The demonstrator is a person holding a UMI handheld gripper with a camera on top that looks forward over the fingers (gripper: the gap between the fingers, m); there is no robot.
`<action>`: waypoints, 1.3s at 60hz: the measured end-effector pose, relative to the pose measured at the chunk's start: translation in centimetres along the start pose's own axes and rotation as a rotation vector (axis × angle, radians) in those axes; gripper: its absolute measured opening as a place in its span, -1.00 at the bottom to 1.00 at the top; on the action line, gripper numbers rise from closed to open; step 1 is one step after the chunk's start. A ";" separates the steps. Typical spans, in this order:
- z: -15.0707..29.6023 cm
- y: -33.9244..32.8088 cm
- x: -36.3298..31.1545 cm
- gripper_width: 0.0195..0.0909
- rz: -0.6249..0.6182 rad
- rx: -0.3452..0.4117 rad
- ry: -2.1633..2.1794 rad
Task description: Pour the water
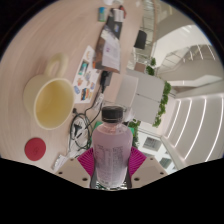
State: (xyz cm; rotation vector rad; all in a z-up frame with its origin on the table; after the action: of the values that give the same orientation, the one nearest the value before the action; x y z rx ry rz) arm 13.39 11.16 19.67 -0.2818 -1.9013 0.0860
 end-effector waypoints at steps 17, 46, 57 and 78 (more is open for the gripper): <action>-6.5 -2.0 -0.1 -0.26 0.045 0.133 1.527; -5.4 -0.8 -15.1 -0.17 0.286 0.253 1.779; -5.6 -0.6 -15.2 -0.11 0.295 0.268 1.806; -8.0 -8.6 -14.2 0.78 0.483 0.057 1.798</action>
State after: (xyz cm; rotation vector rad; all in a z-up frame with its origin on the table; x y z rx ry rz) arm 24.03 -1.18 11.10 -0.5154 -0.0299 0.1369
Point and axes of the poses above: the point between the fingertips, and its own axes, seen from behind it with the camera up: x to the right, z up, y forward, the way the camera looks, the point moved 9 cm from there along -y, backward, against the way the camera looks, and after that the axes turned 1 degree about -y, right-handed, at the moved point
